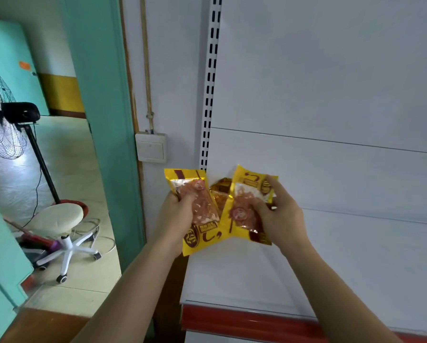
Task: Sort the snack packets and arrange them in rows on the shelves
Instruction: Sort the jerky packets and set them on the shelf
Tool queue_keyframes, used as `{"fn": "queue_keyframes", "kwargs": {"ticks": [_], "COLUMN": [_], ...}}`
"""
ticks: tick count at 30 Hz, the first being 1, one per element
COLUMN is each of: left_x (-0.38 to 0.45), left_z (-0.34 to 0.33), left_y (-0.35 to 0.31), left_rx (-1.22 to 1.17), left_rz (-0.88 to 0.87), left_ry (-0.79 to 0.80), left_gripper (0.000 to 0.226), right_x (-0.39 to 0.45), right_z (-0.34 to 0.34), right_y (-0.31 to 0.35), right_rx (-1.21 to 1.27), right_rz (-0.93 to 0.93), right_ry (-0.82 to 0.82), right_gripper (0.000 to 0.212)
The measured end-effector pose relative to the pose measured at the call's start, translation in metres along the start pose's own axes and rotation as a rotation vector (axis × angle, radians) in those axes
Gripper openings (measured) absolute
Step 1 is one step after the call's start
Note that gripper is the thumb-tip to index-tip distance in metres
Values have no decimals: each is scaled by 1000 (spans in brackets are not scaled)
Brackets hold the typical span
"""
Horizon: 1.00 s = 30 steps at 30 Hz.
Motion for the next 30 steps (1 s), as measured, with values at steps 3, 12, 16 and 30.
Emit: {"fn": "queue_keyframes", "kwargs": {"ticks": [3, 12, 16, 30], "left_x": [-1, -8, -16, -16], "left_z": [12, 28, 20, -4], "left_y": [0, 1, 1, -10], "left_rx": [-7, 21, -39, -136], "left_rz": [59, 94, 111, 87], "left_ry": [3, 1, 45, 26], "left_gripper": [22, 20, 17, 11], "right_x": [7, -33, -37, -50], "right_z": [2, -48, -49, -8], "right_y": [-9, -11, -9, 13], "right_rx": [-36, -744, -775, -236], "right_rz": [-39, 177, 175, 98], "right_ry": [22, 256, 207, 82], "right_gripper": [34, 47, 48, 47]}}
Point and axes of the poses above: each hand's wrist, its own x-axis towards the middle knuckle, its own z-axis out of the back of the hand, y = z × x, the point moved 5 cm from there along x, towards the middle knuckle, and after that the axes turned 14 degrees about -z, right-handed, at the moved point
